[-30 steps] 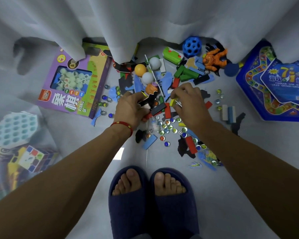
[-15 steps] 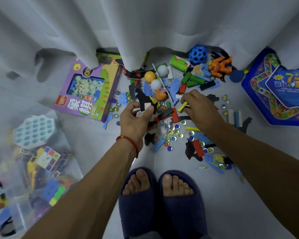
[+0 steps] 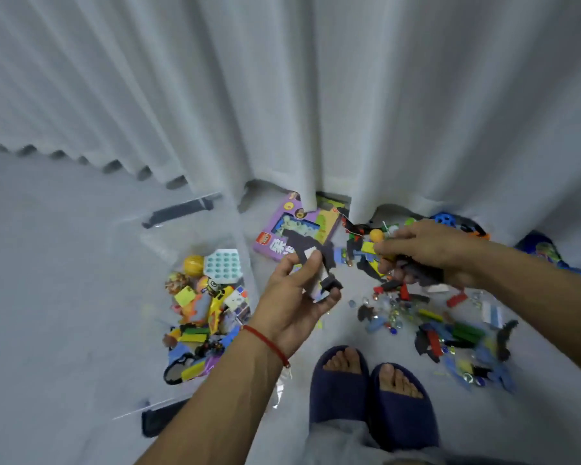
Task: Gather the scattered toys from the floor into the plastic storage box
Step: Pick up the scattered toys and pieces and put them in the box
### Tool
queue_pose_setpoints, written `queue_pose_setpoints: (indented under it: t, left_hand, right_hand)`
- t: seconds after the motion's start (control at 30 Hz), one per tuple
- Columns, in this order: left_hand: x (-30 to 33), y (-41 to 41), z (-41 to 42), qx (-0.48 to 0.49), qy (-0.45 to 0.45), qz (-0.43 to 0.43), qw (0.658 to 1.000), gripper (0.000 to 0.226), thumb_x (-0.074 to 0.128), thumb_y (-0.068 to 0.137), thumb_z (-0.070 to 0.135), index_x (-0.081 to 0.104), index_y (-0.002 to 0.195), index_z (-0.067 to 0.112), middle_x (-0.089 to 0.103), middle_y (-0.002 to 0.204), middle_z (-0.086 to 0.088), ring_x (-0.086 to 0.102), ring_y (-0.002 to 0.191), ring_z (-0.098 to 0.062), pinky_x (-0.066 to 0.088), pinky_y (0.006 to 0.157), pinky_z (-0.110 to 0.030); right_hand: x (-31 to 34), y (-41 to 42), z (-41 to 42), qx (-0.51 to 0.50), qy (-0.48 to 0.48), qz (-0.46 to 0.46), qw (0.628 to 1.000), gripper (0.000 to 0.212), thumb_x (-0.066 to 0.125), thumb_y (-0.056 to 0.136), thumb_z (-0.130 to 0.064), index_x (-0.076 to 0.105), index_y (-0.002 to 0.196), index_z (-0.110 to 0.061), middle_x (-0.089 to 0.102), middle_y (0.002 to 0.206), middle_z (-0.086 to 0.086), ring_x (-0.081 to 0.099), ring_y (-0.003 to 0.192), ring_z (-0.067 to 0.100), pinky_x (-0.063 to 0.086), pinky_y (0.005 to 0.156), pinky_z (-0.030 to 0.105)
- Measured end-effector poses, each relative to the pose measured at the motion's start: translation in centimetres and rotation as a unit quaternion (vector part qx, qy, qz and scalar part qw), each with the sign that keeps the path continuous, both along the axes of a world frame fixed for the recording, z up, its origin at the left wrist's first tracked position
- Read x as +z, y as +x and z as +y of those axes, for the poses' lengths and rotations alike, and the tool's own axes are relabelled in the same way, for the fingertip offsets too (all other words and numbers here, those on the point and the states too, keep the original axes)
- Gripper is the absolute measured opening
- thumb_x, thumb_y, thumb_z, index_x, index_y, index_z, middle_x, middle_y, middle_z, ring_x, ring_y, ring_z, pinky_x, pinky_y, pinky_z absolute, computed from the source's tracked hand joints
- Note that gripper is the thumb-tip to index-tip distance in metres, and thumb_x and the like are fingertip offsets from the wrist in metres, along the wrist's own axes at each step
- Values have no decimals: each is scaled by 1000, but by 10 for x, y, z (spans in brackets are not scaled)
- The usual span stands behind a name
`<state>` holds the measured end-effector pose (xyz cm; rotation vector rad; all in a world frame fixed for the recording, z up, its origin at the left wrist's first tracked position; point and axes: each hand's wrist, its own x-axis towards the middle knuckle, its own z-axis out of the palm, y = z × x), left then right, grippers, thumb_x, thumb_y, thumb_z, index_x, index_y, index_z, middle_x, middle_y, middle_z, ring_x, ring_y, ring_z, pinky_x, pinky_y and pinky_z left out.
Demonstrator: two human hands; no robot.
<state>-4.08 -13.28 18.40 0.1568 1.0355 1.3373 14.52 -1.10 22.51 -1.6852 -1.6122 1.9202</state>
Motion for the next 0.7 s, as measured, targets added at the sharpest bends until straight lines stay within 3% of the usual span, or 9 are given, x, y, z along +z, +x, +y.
queue_pose_setpoints:
  t: [0.1,0.2,0.27,0.33,0.4,0.47,0.53,0.6,0.7]
  left_hand:
    - [19,-61,-58,50,-7,56,997,9,63,92,18,56,97,17,64,88,-4,62,77,-21,56,63,-33]
    - [23,-115,-114,89,-63,107,988,5,58,95,16,56,99,14,68,94,-7,67,80,-20,57,62,-33]
    - [28,-137,-139,121,-99,117,981,5,55,98,13,58,97,8,68,94,-12,67,84,-21,59,63,-35]
    - [36,-148,-152,142,-111,103,978,9,57,97,10,60,96,2,67,84,-15,68,83,-25,59,77,-42]
    - [48,-149,-154,137,-110,100,979,11,59,94,11,63,98,1,68,77,-15,67,73,-23,53,94,-46]
    - [55,-150,-148,120,-113,130,978,16,61,90,13,64,104,6,67,89,-13,63,78,-22,49,98,-42]
    - [58,-149,-137,115,-114,160,974,25,64,84,15,59,107,6,61,108,-14,60,95,-26,53,89,-39]
    - [60,-145,-124,122,-112,212,963,38,61,84,15,50,118,2,54,128,-17,57,109,-29,53,88,-38]
    - [65,-129,-107,118,-102,259,953,54,59,88,15,41,138,7,47,137,-11,49,117,-28,47,103,-48]
  right_hand:
    - [53,-69,-29,74,-55,85,992,11,61,97,-14,58,92,-4,68,86,19,55,56,20,49,49,26]
    - [76,-135,-68,89,-100,120,984,6,53,98,-3,56,94,-6,62,82,19,55,58,21,52,50,25]
    - [76,-169,-91,77,-122,112,983,3,54,98,-5,56,99,-3,61,78,18,58,57,23,57,62,31]
    - [72,-192,-108,54,-137,127,981,7,55,96,-7,52,98,-1,57,79,17,58,59,27,56,79,42]
    - [74,-200,-118,32,-130,140,981,18,57,95,-8,50,109,1,55,104,19,58,66,27,55,90,50]
    - [81,-196,-120,12,-120,150,981,35,58,94,-11,47,126,0,46,130,15,63,91,33,56,85,54]
    - [87,-185,-116,-5,-119,165,979,33,57,94,-13,50,125,-2,39,141,14,44,128,47,57,78,54]
    - [88,-173,-111,-24,-119,172,978,26,55,93,-12,53,118,-3,39,143,18,31,137,52,50,94,60]
    - [85,-161,-107,-26,-121,171,977,20,56,93,-14,57,110,-4,44,135,23,39,132,51,40,108,58]
